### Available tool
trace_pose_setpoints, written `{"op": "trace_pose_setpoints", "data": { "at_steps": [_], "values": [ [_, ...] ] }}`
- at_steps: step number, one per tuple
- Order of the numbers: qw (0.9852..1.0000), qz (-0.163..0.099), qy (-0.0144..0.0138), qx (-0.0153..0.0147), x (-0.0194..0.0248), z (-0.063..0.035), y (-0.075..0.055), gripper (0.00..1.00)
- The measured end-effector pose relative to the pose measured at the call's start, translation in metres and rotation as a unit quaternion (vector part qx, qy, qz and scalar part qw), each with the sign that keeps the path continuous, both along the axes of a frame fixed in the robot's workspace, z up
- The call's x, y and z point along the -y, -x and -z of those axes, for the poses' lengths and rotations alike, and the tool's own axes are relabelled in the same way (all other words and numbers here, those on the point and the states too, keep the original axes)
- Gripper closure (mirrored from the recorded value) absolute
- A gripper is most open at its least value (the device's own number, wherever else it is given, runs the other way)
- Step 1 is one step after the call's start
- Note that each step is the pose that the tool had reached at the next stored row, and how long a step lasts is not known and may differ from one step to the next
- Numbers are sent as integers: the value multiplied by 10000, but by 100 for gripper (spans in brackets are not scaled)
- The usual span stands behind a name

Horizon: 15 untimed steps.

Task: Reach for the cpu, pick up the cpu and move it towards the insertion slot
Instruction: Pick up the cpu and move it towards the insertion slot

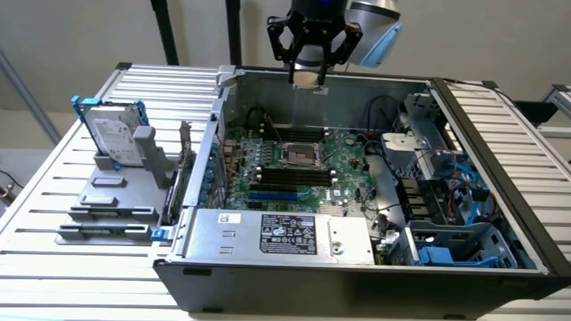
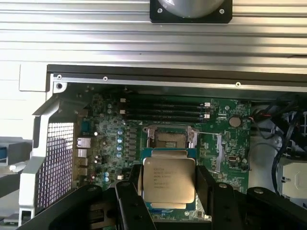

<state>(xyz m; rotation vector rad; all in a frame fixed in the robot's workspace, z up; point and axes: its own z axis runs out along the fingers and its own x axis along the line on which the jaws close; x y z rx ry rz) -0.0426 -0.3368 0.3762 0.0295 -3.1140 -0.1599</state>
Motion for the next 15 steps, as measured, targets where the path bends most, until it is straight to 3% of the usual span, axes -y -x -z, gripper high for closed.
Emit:
{"op": "trace_pose_setpoints", "data": {
  "at_steps": [3,5,10,15],
  "values": [
    [10000,14,85,-7,-19,7,0,45],
    [9999,25,112,-8,-22,8,0,45],
    [9999,33,138,-9,-23,9,0,45],
    [9999,35,140,-8,-23,10,0,45]
  ]
}}
